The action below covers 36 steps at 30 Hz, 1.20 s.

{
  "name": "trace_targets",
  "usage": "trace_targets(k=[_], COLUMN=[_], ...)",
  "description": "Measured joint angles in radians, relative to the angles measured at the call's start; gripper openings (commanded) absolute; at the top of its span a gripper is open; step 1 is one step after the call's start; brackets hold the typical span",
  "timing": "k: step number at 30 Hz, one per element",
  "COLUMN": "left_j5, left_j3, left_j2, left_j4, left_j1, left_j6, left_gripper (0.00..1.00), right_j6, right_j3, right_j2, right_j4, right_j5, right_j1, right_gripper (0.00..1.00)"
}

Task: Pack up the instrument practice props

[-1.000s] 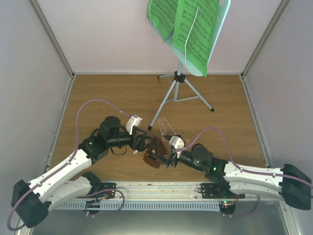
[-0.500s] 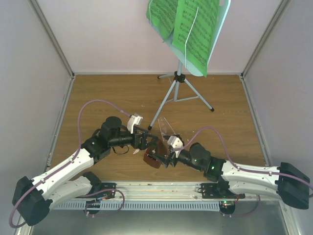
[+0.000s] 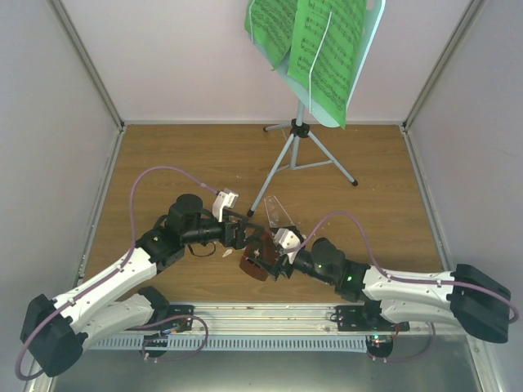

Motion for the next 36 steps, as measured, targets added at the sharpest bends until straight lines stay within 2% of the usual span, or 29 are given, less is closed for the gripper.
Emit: trace_targets(k=[12,20,25,36], left_j5=[0.0,-0.009,-0.019,-0.026], left_j3=[0.0,0.0,0.0,0.0], left_j2=[0.003,0.019,0.031,0.061], left_j4=[0.0,0.0,-0.001,-0.006], left_j1=[0.0,0.0,0.0,0.0], left_j6=[0.0,0.001,0.001,0.008], left_gripper=[0.97,0.9,0.83,0.7], right_j6=[-0.004,-0.002,0.004,0.005], right_j3=[0.0,-0.001,-0.008,-0.01], right_j2=[0.02,0.018,0.007,-0.006], right_j4=[0.045,0.062,0.062,0.062], right_j5=[0.029,0.032,0.031,0.031], right_j1=[-0.011,-0.017,-0.018,-0.022], right_gripper=[0.99,0.8,0.75,0.74])
